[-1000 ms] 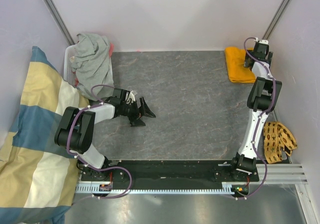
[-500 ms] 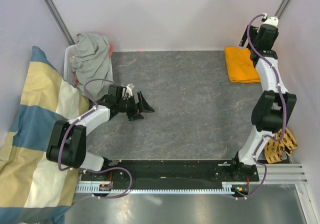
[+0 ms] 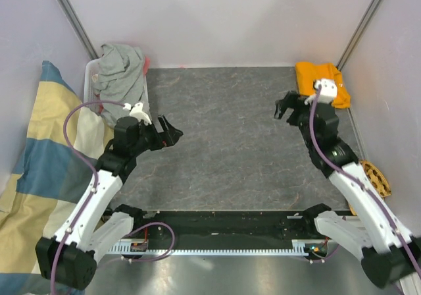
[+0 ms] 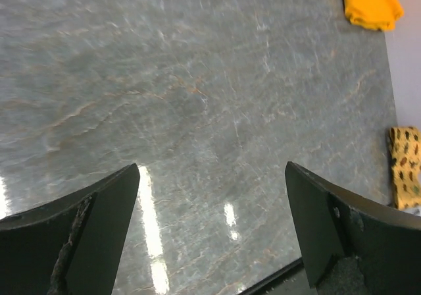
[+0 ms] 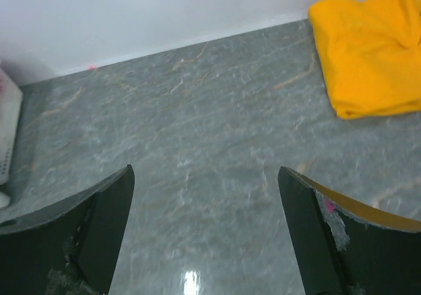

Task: Fold and stack the t-shirts
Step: Reset both grippers

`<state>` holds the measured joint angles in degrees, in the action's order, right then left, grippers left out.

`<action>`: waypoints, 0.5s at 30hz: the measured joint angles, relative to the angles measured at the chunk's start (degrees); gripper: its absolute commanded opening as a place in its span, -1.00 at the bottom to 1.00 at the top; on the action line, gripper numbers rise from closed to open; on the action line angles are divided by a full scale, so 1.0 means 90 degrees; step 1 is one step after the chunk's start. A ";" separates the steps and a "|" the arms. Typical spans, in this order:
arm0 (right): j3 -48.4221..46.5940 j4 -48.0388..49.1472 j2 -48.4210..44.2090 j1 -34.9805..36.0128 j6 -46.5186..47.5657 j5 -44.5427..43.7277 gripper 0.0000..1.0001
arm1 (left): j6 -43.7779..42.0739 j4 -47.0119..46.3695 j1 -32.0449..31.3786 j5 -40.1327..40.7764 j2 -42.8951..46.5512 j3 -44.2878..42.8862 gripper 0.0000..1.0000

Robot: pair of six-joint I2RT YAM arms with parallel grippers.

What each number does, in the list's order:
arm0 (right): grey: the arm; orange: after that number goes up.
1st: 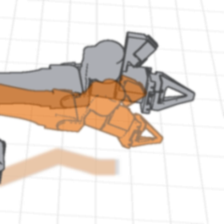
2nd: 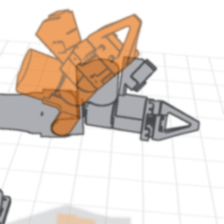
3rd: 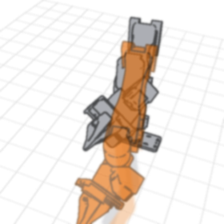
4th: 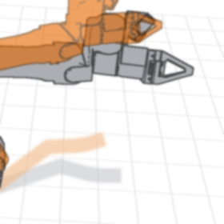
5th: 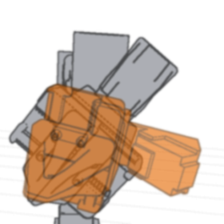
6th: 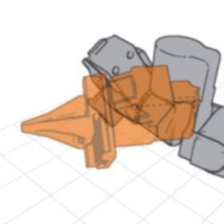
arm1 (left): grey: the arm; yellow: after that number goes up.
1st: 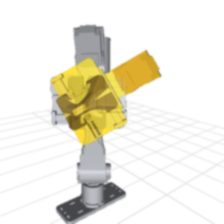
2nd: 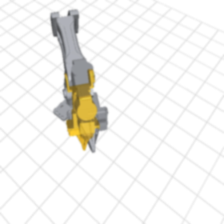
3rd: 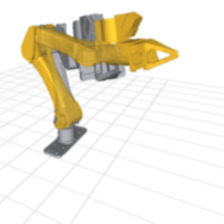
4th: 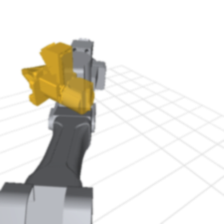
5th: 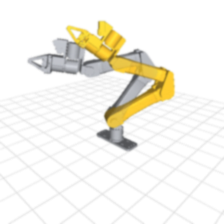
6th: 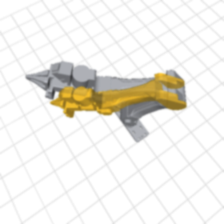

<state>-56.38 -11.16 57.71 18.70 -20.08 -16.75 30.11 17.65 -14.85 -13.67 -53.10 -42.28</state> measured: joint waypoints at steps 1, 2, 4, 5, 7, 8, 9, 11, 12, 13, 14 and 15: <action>0.0287 -0.0102 -0.0437 0.0182 -0.0114 -0.0151 0.96 | -0.0010 0.0015 -0.0002 0.0146 0.0262 0.0095 1.00; 0.0559 -0.0177 -0.0843 0.0323 -0.0211 -0.0255 0.96 | -0.0017 0.0036 -0.0002 0.0279 0.0500 0.0199 1.00; 0.1141 -0.0466 -0.1741 0.0566 -0.0444 -0.0469 0.96 | -0.0015 0.0083 -0.0002 0.0529 0.0935 0.0457 1.00; 0.1311 -0.0600 -0.1999 0.0612 -0.0527 -0.0546 0.96 | -0.0012 0.0114 -0.0002 0.0607 0.1073 0.0556 1.00; 0.1596 -0.0928 -0.2487 0.0658 -0.0716 -0.0731 0.96 | -0.0007 0.0199 -0.0002 0.0758 0.1326 0.0772 1.00; 0.1702 -0.1093 -0.2628 0.0663 -0.0801 -0.0816 0.96 | -0.0002 0.0238 0.0000 0.0848 0.1430 0.0879 1.00; 0.1780 -0.1219 -0.2703 0.0663 -0.0852 -0.0869 0.96 | 0.0005 0.0289 -0.0002 0.0894 0.1506 0.0967 1.00; 0.1940 -0.1571 -0.2800 0.0663 -0.0959 -0.1005 0.96 | 0.0015 0.0369 -0.0002 0.1008 0.1579 0.1086 1.00; 0.1996 -0.1710 -0.2829 0.0663 -0.0988 -0.1049 0.96 | 0.0027 0.0384 -0.0002 0.1037 0.1596 0.1124 1.00; 0.2057 -0.1877 -0.2856 0.0673 -0.1035 -0.1110 0.96 | 0.0032 0.0386 -0.0002 0.1078 0.1615 0.1163 1.00; 0.2086 -0.1970 -0.2873 0.0678 -0.1061 -0.1134 0.96 | 0.0046 0.0391 -0.0002 0.1134 0.1649 0.1195 1.00; 0.2108 -0.2062 -0.2883 0.0680 -0.1095 -0.1151 0.96 | 0.0058 0.0401 -0.0002 0.1175 0.1698 0.1224 1.00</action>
<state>-37.41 -29.71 31.77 24.82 -29.93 -27.11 30.63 21.26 -14.87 -3.09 -37.82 -31.27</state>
